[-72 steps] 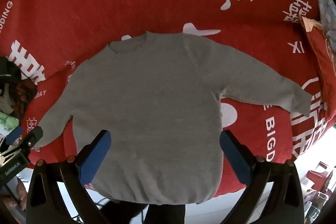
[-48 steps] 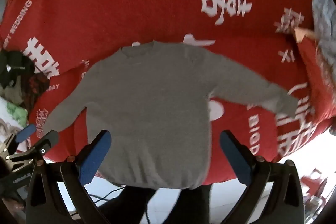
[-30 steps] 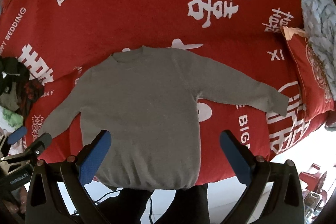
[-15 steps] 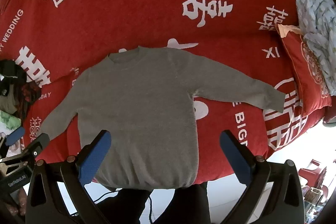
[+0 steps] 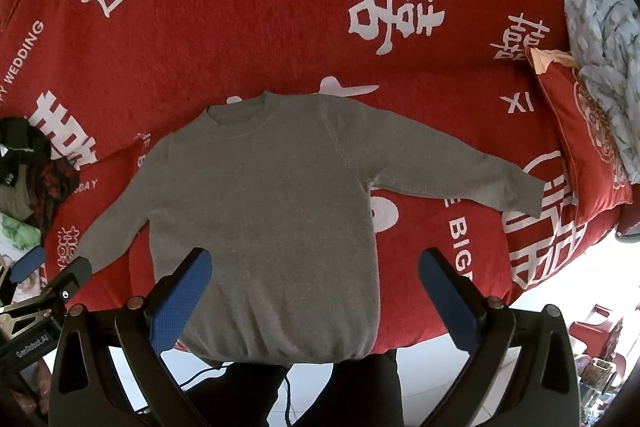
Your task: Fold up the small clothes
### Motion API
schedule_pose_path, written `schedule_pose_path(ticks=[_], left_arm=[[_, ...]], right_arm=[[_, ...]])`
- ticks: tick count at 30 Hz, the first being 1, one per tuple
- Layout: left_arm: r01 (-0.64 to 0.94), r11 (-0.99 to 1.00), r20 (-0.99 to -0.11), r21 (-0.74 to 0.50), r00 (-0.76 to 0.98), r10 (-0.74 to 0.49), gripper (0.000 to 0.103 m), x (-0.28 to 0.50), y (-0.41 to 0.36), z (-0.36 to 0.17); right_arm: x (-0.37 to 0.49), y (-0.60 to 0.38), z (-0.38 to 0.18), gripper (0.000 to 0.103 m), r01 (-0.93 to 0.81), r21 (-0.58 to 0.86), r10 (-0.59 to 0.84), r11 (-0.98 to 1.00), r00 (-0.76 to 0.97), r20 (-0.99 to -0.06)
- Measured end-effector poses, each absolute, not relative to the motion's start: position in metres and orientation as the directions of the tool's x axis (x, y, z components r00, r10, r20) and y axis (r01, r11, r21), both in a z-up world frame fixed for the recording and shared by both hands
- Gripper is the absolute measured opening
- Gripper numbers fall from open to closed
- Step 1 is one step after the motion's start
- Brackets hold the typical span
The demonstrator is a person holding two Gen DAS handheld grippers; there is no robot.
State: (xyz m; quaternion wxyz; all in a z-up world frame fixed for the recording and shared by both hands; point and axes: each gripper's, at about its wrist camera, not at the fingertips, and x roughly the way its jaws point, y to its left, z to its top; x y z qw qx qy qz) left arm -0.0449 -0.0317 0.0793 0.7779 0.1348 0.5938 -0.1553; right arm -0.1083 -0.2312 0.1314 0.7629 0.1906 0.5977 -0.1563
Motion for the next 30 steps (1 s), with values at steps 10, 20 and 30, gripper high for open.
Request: schedule_pose_path(ticks=[10,20,30], left_arm=[[0.411,0.911,-0.963,0.040,0.258,-0.075,0.103,-0.0437,-0.0345,0.0823],[0.411,0.911,-0.962,0.039,0.261,-0.076,0.103,-0.0461,-0.0363,0.0837],[0.402,0.915,-0.965,0.022,0.249,-0.086,0.103,-0.0456,-0.0301,0.0810]], right_arm=[[-0.1074,-0.2329,0.1317,0.103,0.469,0.108,-0.008,0.877,0.239,-0.971],[-0.1087,-0.2349,0.1322,0.103,0.472,0.108,-0.011,0.875,0.241,-0.970],[-0.1092,-0.2334,0.1322,0.103,0.468,0.104,-0.012,0.877,0.238,-0.971]])
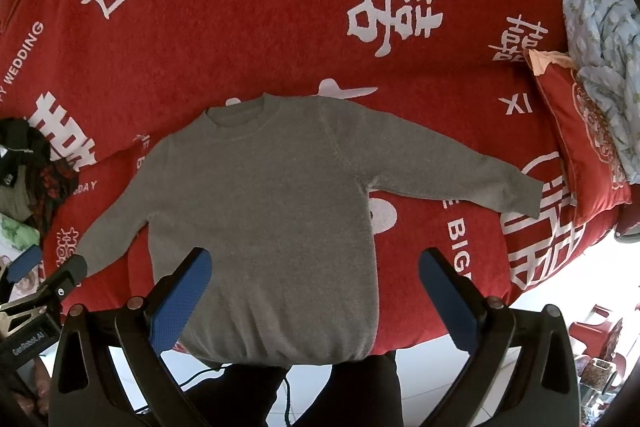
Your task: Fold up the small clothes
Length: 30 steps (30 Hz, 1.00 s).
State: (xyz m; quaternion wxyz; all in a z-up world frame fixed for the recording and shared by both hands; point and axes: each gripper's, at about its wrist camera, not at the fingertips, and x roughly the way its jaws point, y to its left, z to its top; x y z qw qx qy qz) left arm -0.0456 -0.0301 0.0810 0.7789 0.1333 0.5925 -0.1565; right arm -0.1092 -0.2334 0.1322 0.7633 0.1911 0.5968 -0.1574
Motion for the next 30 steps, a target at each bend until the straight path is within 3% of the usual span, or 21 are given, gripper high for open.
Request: schedule_pose_path(ticks=[30], left_arm=[[0.335,0.942,-0.964,0.008,0.252,-0.081,0.103,-0.048,-0.012,0.080]], right_arm=[[-0.112,-0.222,0.132,0.103,0.452,0.038,-0.065,0.891,0.210,-0.976]])
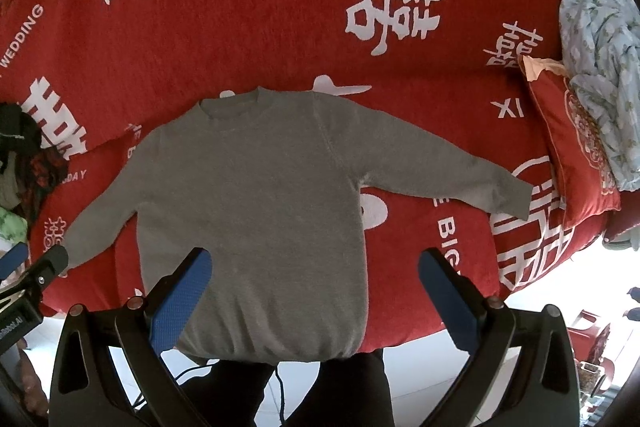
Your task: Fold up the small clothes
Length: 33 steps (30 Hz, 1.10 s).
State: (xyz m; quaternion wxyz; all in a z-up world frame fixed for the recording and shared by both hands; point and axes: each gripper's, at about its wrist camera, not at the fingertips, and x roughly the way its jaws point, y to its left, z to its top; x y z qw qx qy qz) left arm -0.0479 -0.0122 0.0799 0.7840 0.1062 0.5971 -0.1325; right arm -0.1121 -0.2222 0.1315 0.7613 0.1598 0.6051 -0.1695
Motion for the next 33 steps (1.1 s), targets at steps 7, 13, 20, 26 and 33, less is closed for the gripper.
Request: schedule_pose_path(ticks=[7,13,20,26,33], left_arm=[[0.337,0.941,-0.962,0.017,0.261,-0.076,0.103,-0.048,-0.011,0.079],[0.334,0.942,-0.962,0.020,0.262,-0.072,0.103,-0.048,-0.012,0.080],[0.326,0.945,-0.961,0.024,0.268,-0.068,0.103,-0.043,-0.011,0.082],[0.322,0.946,-0.958,0.029,0.278,-0.065,0.103,-0.040,-0.013,0.083],[0.310,0.950,-0.959,0.024,0.276,-0.066,0.103,-0.036,-0.012,0.083]], right_arm=[[-0.113,-0.222,0.131,0.103,0.450,0.039,-0.064,0.892,0.211,-0.975],[-0.109,-0.222,0.131,0.103,0.444,0.038,-0.063,0.895,0.211,-0.975],[-0.110,-0.223,0.131,0.103,0.444,0.039,-0.063,0.895,0.212,-0.975],[-0.099,-0.221,0.132,0.103,0.441,0.039,-0.064,0.897,0.216,-0.974],[-0.096,-0.222,0.131,0.103,0.435,0.040,-0.061,0.899,0.215,-0.975]])
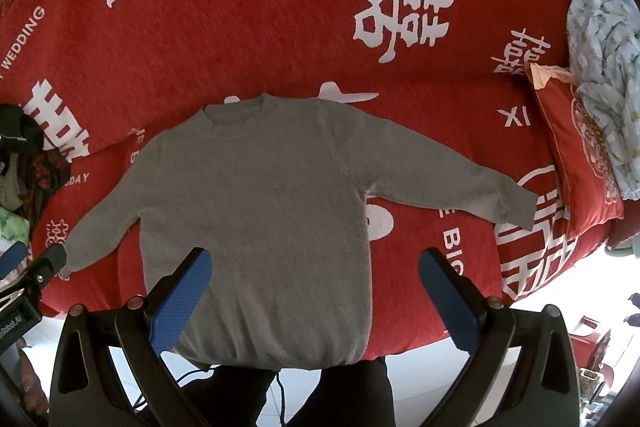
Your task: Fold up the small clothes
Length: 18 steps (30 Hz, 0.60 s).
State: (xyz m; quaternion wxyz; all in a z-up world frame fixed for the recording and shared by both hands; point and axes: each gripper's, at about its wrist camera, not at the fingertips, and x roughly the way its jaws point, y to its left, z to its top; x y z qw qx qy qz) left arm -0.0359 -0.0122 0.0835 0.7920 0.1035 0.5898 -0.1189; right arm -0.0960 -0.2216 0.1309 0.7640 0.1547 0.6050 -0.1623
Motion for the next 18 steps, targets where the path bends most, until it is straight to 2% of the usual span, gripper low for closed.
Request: schedule_pose_path(ticks=[18], left_arm=[[0.303,0.953,-0.960,0.018,0.272,-0.068,0.103,-0.0332,-0.0111,0.0829]], right_arm=[[-0.0950,-0.2235,0.1313,0.103,0.441,0.039,-0.062,0.897,0.212,-0.975]])
